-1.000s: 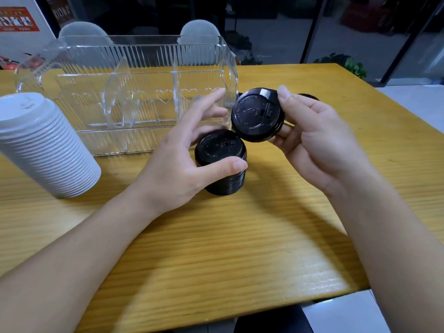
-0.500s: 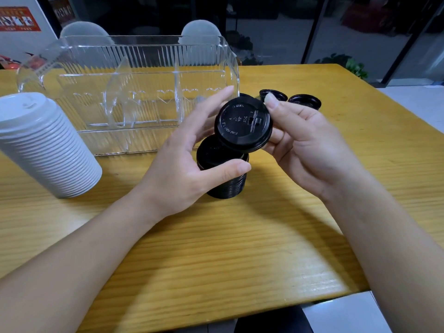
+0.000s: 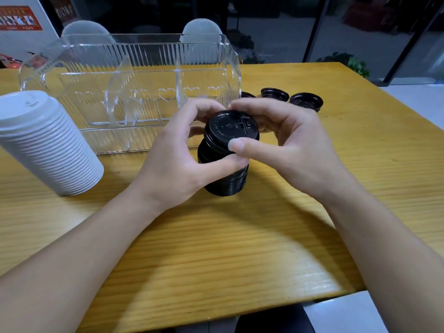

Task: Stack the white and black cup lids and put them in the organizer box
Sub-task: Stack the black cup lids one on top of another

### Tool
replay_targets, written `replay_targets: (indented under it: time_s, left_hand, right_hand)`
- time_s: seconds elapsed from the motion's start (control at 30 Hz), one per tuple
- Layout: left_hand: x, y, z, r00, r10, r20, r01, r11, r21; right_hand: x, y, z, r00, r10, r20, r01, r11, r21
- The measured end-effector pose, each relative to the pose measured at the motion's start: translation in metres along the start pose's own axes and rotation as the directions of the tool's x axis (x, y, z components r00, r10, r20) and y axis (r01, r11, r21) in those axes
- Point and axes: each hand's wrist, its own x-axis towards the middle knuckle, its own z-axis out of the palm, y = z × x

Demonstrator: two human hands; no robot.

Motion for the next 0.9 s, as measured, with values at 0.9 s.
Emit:
replay_targets:
  time_s: [0.9]
  left_hand:
    - [0.0001, -0.0020, -0.0019, 0.920, -0.242, 0.309, 0.299, 0.942, -0.150]
  right_hand:
    - [-0.0055, -0.0007, -0.0062, 0.994, 0.035, 0.101, -0.017, 0.984, -0.177]
